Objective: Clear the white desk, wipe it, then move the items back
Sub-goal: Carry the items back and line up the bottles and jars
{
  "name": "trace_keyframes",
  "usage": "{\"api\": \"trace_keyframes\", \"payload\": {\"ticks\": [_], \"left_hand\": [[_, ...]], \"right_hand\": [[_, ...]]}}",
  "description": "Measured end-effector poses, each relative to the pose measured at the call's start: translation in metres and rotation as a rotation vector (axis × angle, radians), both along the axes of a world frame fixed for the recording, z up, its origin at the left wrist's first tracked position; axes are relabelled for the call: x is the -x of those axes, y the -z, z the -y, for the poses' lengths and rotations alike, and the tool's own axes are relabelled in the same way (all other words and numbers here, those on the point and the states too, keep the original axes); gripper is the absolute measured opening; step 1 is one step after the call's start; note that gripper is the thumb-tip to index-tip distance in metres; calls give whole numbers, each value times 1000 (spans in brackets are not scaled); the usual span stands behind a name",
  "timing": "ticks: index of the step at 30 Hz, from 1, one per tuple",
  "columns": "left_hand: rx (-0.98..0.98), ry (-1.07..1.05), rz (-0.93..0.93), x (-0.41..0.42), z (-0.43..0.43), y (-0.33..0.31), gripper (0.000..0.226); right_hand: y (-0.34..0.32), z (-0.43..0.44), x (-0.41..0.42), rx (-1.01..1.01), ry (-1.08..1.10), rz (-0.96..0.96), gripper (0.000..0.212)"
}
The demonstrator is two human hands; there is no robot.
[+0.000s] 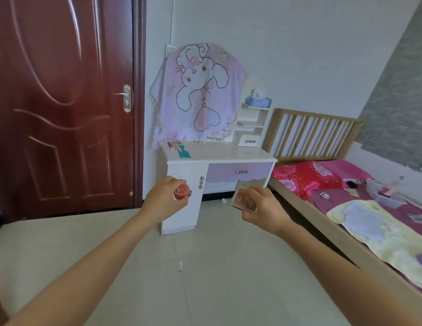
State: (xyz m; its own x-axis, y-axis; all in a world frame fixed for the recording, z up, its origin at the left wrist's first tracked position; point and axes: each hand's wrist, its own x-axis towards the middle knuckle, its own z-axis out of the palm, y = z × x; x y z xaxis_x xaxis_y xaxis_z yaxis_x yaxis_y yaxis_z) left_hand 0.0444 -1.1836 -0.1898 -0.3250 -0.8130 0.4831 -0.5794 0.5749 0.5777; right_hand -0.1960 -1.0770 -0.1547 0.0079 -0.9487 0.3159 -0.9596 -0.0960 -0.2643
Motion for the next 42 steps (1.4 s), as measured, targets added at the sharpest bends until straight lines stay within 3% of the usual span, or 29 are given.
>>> {"api": "trace_keyframes", "payload": {"ticks": [5,14,25,34,42], "left_hand": [[-45,-27,-35,43,75,4,34],[-235,-71,-62,156,168,50,33],[-271,-138,-83,325,238,56,44],[-334,-357,-2,319,295,99,49],[-352,-457,-1,307,419,112,51]], "right_hand": [[-5,74,47,-15,-23,4,49],[53,157,169,-100,78,217,52],[64,276,319,-136,-112,246,52],[109,385,330,-287,-300,281,54],[112,538,327,-372,-363,154,61]]}}
